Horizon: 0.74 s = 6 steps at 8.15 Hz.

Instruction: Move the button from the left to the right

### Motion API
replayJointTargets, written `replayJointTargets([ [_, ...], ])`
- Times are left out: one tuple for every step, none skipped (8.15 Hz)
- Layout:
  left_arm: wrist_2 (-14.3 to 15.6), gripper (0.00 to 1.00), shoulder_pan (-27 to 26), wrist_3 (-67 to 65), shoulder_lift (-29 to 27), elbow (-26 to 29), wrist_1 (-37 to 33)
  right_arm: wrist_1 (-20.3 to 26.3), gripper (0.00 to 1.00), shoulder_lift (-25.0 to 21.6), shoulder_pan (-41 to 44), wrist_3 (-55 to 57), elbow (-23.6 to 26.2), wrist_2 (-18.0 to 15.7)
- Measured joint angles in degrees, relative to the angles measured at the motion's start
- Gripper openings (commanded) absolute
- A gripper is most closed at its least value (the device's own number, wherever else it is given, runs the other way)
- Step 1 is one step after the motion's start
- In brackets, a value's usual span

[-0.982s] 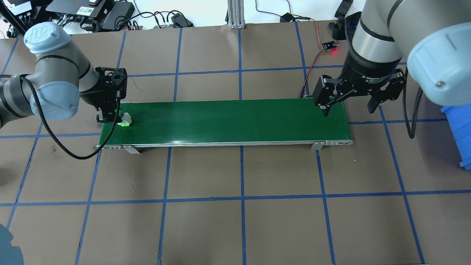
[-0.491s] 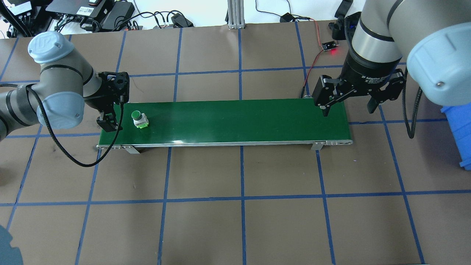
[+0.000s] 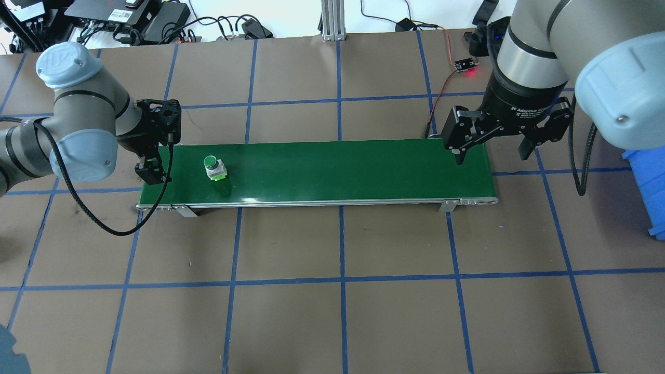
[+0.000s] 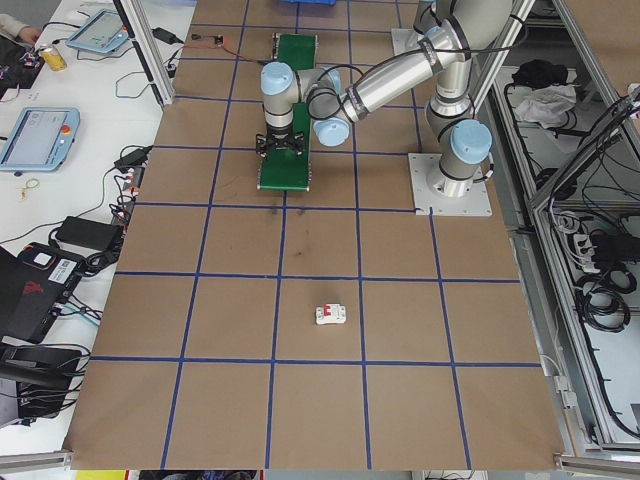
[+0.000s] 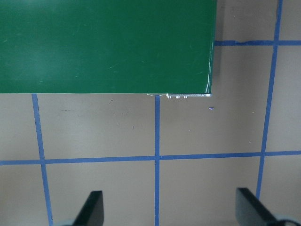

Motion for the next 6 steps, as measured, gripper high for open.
replayJointTargets([
  [-0.9,1.00,-0.5,-4.8,0.9,0.3,-2.6,-0.3,1.00,0.0,0.0,0.0,0.0,0.1],
  [-2.4,1.00,-1.5,-11.4,2.5,1.1,-5.8,-0.6,1.00,0.1,0.0,0.2,0.0,0.5],
  [-3.4,1.00,-3.2,-20.4,4.3,3.5,-10.0,-0.8,1.00,0.4,0.0,0.4,0.0,0.8],
  [-3.9,1.00,-5.6,-32.6,5.5,7.1,-15.2,-1.9,1.00,1.3,0.0,0.4,0.0,0.9],
  [-4.1,1.00,-8.3,-46.5,6.2,11.7,-21.2,-4.0,1.00,2.6,0.0,0.2,0.1,1.0],
  [-4.2,1.00,-10.9,-59.1,6.3,16.8,-27.8,-5.9,1.00,4.0,0.0,0.0,0.3,1.0],
])
